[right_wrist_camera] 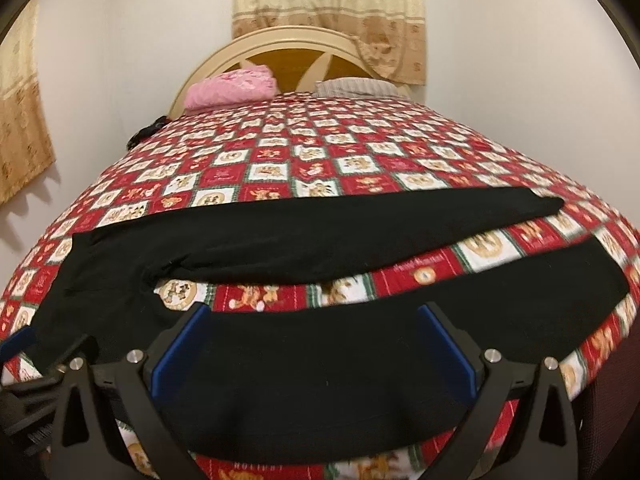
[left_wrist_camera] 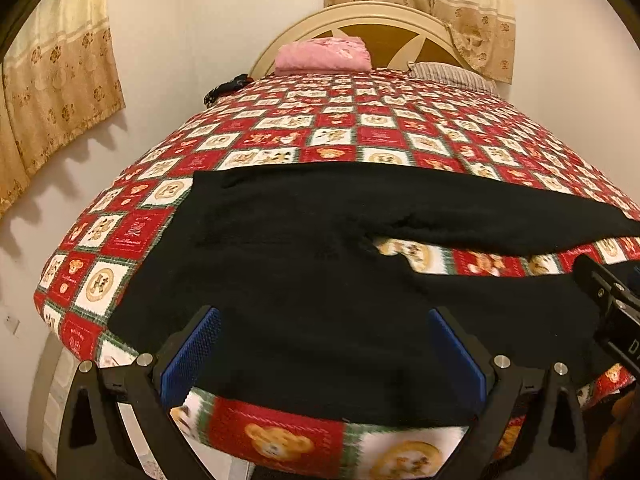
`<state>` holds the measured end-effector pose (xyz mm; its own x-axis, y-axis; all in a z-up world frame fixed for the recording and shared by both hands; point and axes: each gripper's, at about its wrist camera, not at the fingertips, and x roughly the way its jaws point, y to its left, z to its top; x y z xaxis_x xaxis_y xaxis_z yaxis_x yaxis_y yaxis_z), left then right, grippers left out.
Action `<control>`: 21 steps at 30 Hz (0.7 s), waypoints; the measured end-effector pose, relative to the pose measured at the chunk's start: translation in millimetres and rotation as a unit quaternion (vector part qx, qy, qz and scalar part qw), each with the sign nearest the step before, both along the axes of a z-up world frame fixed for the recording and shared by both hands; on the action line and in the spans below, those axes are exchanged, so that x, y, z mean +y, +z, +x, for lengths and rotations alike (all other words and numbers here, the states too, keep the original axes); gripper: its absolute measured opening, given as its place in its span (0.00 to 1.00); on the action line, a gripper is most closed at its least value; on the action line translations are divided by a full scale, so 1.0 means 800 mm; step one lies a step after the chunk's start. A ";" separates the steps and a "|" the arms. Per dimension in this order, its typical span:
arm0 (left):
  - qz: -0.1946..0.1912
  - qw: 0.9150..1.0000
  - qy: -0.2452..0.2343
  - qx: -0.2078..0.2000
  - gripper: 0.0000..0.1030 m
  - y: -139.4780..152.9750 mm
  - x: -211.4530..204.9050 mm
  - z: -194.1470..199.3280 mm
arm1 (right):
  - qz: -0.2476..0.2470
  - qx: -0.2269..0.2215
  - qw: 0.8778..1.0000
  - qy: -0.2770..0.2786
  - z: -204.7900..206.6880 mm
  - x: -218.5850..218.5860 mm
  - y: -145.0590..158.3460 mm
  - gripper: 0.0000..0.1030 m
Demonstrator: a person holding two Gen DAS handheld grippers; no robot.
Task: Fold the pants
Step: 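Lower both grippers toward the waistband of the black pants, then close both grippers on the black pants waistband edge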
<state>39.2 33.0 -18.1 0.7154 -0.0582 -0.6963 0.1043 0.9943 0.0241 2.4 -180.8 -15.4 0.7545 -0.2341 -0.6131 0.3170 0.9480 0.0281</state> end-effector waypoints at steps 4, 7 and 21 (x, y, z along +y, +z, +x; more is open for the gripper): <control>0.007 1.000 0.014 0.021 0.99 0.002 0.043 0.037 | -0.014 0.016 0.999 0.038 0.035 -0.009 0.002 1.00; 0.018 0.999 0.045 0.024 0.99 0.006 0.088 0.076 | -0.016 0.023 0.998 0.064 0.060 -0.018 0.005 1.00; 0.044 0.992 0.093 0.069 0.99 -0.017 0.166 0.261 | -0.026 0.115 0.978 0.169 0.209 -0.038 -0.025 0.83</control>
<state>248.3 166.1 -32.0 0.6052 0.1316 -0.7852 -0.0733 0.9913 0.1096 169.3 -210.8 -35.6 0.6370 -0.0305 -0.7702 -0.0232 0.9980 -0.0587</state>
